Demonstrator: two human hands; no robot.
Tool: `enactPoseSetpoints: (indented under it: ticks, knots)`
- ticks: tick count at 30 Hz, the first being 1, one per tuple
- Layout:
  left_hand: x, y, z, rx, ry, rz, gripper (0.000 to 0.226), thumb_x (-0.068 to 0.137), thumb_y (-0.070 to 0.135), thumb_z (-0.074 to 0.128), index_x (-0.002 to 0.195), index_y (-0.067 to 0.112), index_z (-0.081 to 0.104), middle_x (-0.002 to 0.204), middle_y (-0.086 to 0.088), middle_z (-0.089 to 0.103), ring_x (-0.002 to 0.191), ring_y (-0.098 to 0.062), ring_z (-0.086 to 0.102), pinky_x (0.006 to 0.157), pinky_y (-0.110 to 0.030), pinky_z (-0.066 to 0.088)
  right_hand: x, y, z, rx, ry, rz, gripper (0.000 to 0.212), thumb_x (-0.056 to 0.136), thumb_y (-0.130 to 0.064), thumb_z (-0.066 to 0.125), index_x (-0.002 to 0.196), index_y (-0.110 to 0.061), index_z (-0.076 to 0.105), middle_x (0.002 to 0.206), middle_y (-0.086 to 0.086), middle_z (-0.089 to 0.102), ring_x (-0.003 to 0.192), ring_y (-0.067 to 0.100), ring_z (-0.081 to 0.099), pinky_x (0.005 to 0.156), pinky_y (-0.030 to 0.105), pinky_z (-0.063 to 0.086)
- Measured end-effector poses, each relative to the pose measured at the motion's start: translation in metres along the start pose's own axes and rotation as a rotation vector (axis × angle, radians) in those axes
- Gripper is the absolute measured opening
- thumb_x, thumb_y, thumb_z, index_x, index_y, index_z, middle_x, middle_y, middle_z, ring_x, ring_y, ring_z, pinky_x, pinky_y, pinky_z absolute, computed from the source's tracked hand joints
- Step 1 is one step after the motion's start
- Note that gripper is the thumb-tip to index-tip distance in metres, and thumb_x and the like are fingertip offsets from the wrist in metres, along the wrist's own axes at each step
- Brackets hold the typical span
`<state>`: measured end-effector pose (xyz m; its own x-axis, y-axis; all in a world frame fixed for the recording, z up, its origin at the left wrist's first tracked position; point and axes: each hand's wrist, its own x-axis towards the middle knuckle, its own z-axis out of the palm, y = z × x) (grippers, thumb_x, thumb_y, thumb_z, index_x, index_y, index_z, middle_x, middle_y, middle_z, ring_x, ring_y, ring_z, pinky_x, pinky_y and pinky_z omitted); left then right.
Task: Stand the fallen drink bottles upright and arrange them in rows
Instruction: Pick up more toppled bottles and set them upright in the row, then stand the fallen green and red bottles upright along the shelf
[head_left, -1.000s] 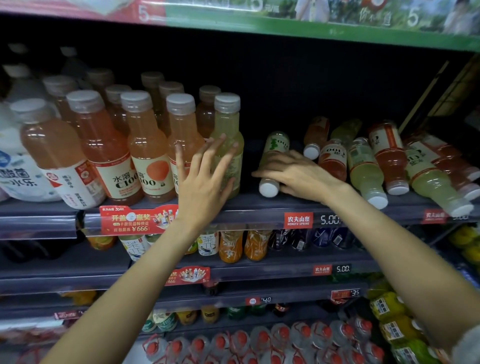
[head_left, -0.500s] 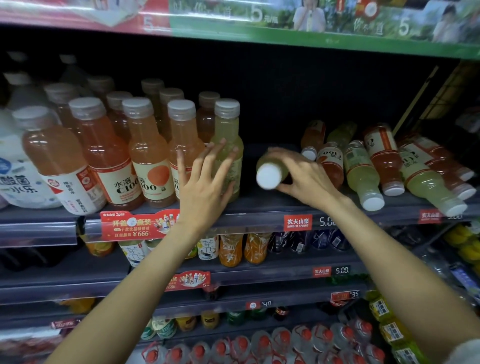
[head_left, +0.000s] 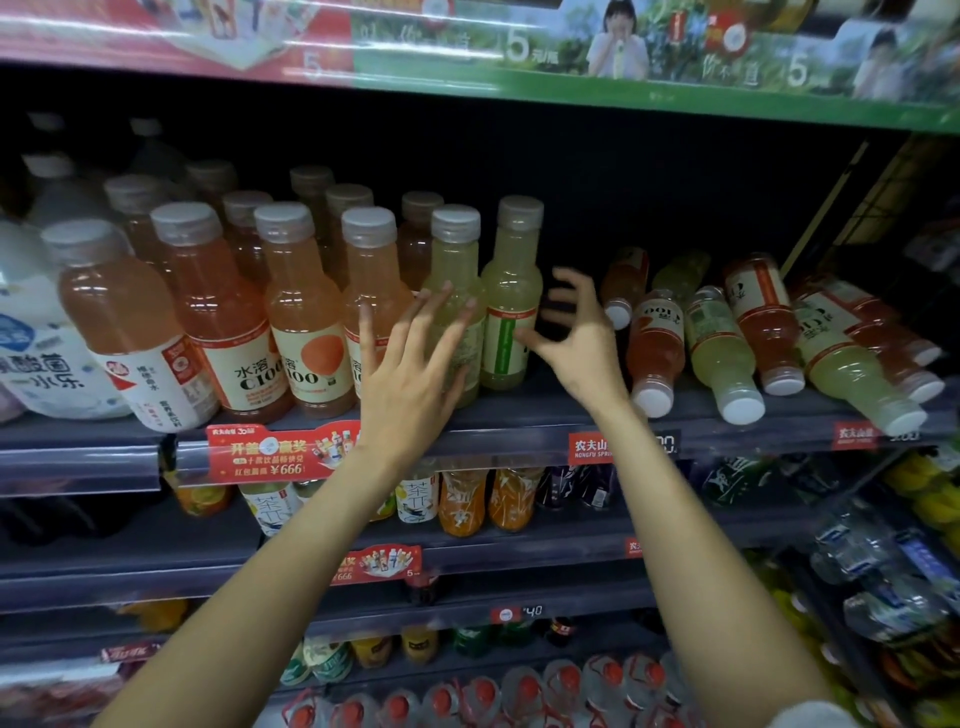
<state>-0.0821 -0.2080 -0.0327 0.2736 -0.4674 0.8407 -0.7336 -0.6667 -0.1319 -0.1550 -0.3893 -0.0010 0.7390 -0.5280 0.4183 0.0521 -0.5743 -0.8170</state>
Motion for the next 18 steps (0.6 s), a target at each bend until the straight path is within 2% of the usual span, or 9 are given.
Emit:
enactPoseSetpoints:
  ticks: [4,7,10,12,14,16,18]
  knots:
    - [-0.001,0.0,0.0,-0.002,0.001,0.002,0.06,0.088,0.031,0.06,0.143,0.021,0.04,0.147,-0.007,0.033,0.132,-0.024,0.035,0.116,-0.053,-0.002,-0.009,0.013,0.023,-0.011,0.101,0.049,0.051,0.075,-0.018,0.078,0.118,-0.012,0.05,0.104,0.004,0.063,0.095,0.017,0.063,0.082,0.037,0.055]
    - [0.0,0.0,0.0,-0.009,0.008,0.006,0.063,0.085,0.028,0.064,0.142,0.021,0.039,0.144,-0.005,0.031,0.129,-0.023,0.036,0.116,-0.052,-0.002,-0.004,0.009,0.038,-0.042,0.122,0.013,0.044,0.082,-0.015,0.071,0.12,-0.009,0.049,0.109,0.007,0.062,0.099,0.018,0.061,0.085,0.04,0.053]
    - [0.0,0.001,-0.001,-0.016,0.028,0.01,0.064,0.083,0.027,0.066,0.141,0.021,0.04,0.143,-0.005,0.032,0.128,-0.023,0.037,0.116,-0.051,-0.004,-0.005,0.005,0.045,-0.114,0.045,-0.033,0.043,0.09,-0.011,0.06,0.13,-0.009,0.043,0.121,0.012,0.057,0.108,0.02,0.058,0.09,0.034,0.05]
    - [0.0,0.001,-0.001,-0.032,0.031,0.008,0.063,0.083,0.026,0.066,0.14,0.021,0.041,0.143,-0.006,0.032,0.128,-0.023,0.037,0.116,-0.05,-0.004,-0.009,0.003,0.042,-0.162,-0.003,-0.059,0.047,0.091,-0.009,0.057,0.135,-0.01,0.04,0.127,0.013,0.054,0.113,0.022,0.056,0.092,0.028,0.047]
    - [-0.001,0.0,-0.002,-0.063,0.047,0.003,0.06,0.083,0.023,0.066,0.138,0.02,0.042,0.14,-0.009,0.039,0.126,-0.025,0.038,0.116,-0.05,-0.003,-0.018,0.002,0.029,-0.253,-0.018,-0.096,0.05,0.091,-0.009,0.057,0.137,-0.011,0.04,0.128,0.014,0.052,0.114,0.023,0.054,0.093,0.028,0.045]
    - [-0.003,0.002,-0.005,-0.142,0.109,-0.003,0.054,0.084,0.021,0.065,0.134,0.019,0.045,0.134,-0.014,0.048,0.125,-0.027,0.041,0.116,-0.051,0.004,-0.032,0.002,0.006,-0.348,-0.026,-0.158,0.048,0.092,-0.012,0.054,0.138,-0.014,0.04,0.129,0.012,0.051,0.118,0.022,0.05,0.096,0.029,0.042]
    - [-0.002,0.012,-0.012,-0.307,0.167,0.068,0.045,0.088,0.023,0.061,0.131,0.018,0.048,0.133,-0.011,0.05,0.124,-0.026,0.045,0.114,-0.051,0.018,-0.048,0.005,-0.026,-0.457,-0.021,-0.263,0.042,0.093,-0.011,0.053,0.135,-0.014,0.045,0.127,0.009,0.051,0.12,0.02,0.045,0.098,0.022,0.033]
